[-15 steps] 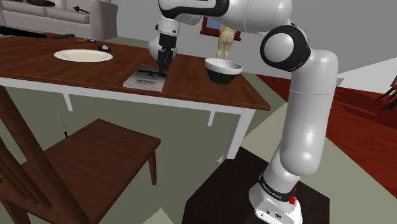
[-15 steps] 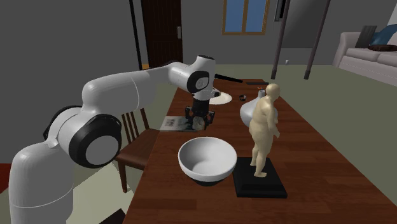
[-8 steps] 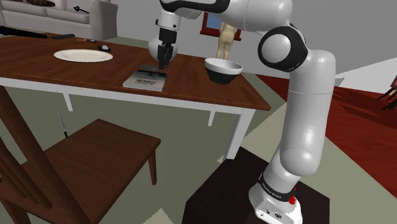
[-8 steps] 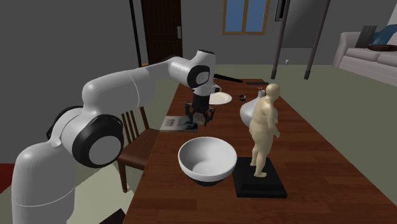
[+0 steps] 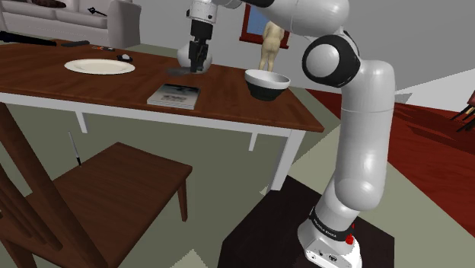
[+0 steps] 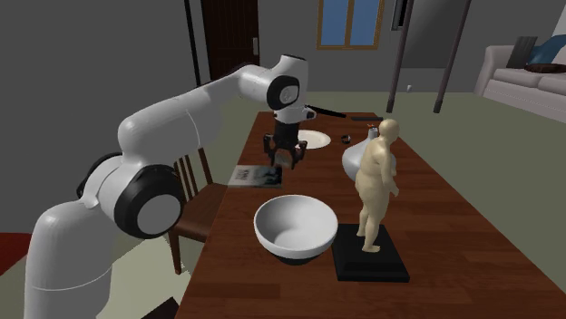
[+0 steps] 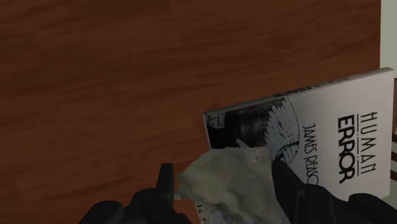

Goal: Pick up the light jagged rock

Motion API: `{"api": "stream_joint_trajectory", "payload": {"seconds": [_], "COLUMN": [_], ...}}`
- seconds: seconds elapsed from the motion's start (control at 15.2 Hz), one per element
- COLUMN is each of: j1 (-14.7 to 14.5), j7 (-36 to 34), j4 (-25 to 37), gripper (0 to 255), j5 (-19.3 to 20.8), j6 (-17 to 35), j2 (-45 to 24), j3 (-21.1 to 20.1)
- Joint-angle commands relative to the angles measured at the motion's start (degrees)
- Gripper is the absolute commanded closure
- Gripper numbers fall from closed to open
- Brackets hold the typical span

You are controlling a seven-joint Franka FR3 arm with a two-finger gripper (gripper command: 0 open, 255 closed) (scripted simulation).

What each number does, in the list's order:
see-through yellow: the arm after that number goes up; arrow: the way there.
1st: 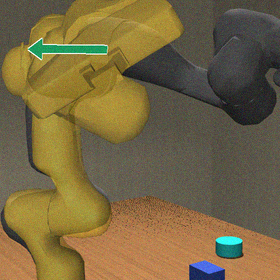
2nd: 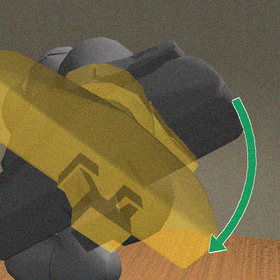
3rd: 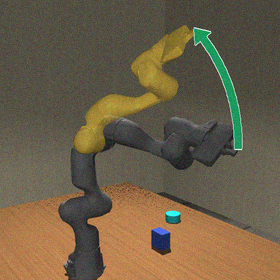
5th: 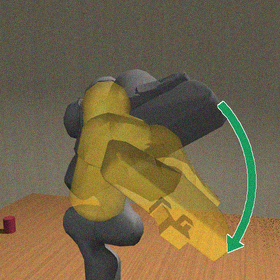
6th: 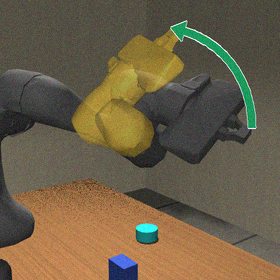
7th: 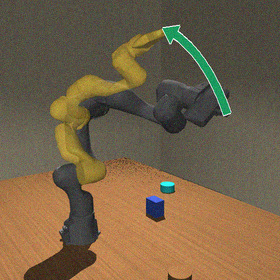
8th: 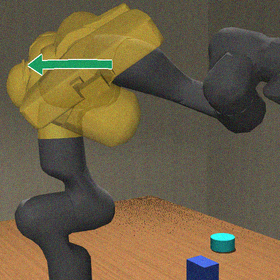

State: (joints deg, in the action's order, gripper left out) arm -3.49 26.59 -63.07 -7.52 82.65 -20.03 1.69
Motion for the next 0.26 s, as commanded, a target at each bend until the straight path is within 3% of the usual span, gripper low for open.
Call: {"api": "stream_joint_trajectory", "payload": {"seconds": [0.0,0.2], "j1": [0.09,0.16], "j7": [-0.25,-0.39], "j4": [3.42,5.51], "gripper": [255,255], "j5": [-0.07,-0.12], "j6": [-2.32,-3.66], "j2": [-1.12,-1.87], "j3": [-0.02,-0.04]}}
